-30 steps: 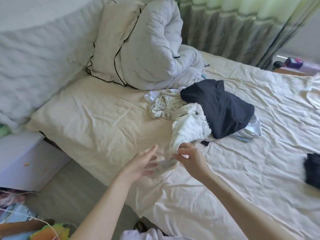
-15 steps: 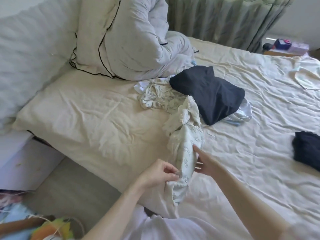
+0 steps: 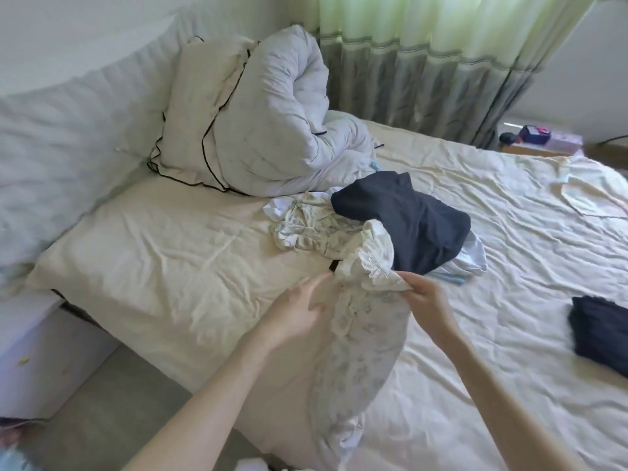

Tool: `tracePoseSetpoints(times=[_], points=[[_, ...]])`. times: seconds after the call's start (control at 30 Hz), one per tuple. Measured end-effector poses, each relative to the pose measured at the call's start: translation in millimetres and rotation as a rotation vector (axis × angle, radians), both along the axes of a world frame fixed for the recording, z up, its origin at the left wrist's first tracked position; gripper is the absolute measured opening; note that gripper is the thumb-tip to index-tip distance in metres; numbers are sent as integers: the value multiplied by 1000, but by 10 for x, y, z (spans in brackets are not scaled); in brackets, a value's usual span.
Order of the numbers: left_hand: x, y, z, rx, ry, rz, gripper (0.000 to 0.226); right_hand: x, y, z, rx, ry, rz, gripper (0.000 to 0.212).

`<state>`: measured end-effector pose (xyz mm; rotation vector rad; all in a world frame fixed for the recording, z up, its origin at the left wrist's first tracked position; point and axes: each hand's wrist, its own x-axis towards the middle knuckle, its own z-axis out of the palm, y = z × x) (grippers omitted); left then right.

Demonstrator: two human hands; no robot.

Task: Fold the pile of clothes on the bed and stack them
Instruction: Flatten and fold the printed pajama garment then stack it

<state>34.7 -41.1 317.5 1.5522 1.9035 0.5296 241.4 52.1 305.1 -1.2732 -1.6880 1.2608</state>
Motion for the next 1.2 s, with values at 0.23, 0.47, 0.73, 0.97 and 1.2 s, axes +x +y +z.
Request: tracePoseSetpoints(times=[0.23,0.47,0.73,0.97,1.2], points=[[351,666,198,182,14,-146,55,580,-46,575,-200,418,150,28],[424,955,609,185,-600,-25,19,1038,277,769,-350,347,-79,25],[529,1260,1170,100,-363,-74,23,865,511,783,-431,43,201,42],[754,1400,1506,120,-358,-168,25,342,554,690,-171,-112,102,28],[169,1332,1497,62,-346,-147,32,715,888,953,-524,146,112,15]])
